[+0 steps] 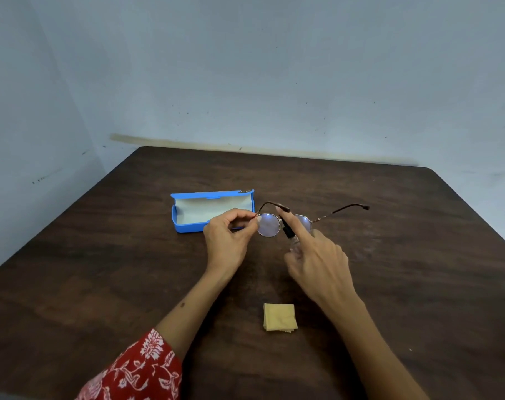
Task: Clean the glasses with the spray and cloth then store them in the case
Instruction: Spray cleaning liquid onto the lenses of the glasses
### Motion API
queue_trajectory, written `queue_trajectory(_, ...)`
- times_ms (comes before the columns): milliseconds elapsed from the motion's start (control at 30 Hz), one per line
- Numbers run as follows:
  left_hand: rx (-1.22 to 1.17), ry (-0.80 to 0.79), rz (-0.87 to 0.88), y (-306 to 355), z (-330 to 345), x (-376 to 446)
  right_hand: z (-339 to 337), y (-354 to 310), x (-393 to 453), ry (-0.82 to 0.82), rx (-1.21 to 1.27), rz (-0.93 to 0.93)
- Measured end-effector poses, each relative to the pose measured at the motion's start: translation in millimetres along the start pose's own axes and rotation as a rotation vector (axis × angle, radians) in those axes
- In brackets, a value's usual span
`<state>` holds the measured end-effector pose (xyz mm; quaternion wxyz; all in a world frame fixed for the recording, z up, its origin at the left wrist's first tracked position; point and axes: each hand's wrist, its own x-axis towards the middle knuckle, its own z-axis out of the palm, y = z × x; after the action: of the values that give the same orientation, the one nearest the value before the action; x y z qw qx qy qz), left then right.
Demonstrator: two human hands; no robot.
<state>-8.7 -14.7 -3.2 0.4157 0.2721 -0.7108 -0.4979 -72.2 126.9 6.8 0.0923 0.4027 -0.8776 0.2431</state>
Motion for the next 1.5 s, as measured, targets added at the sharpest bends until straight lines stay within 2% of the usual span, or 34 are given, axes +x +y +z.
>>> queue_trajectory(267, -0.029, 0.057, -0.025, -1, -2, 2, -10, 18, -5, 0.044, -0.018, 0.127)
queue_trajectory(600, -0.053, 0.067, -0.038, -1, -3, 1, -12, 20, -3, 0.067, -0.053, 0.149)
queue_trajectory(833, -0.08, 0.112, -0.084, -5, -7, 7, -7, 30, -6, 0.292, 0.06, 0.023)
queue_trajectory(933, -0.095, 0.118, -0.102, -7, -9, 10, -8, 36, -5, 0.447, 0.303, 0.06)
queue_trajectory(1033, -0.091, 0.124, -0.131, -8, -10, 10, -6, 47, 8, 0.514, 0.396, 0.118)
queue_trajectory(1267, -0.094, 0.098, -0.157, -7, -9, 8, 6, 69, 31, 0.547, 0.439, 0.176)
queue_trajectory(1500, -0.093, 0.06, -0.142, -2, -8, 3, 11, 80, 31, 0.471, 0.484, 0.323)
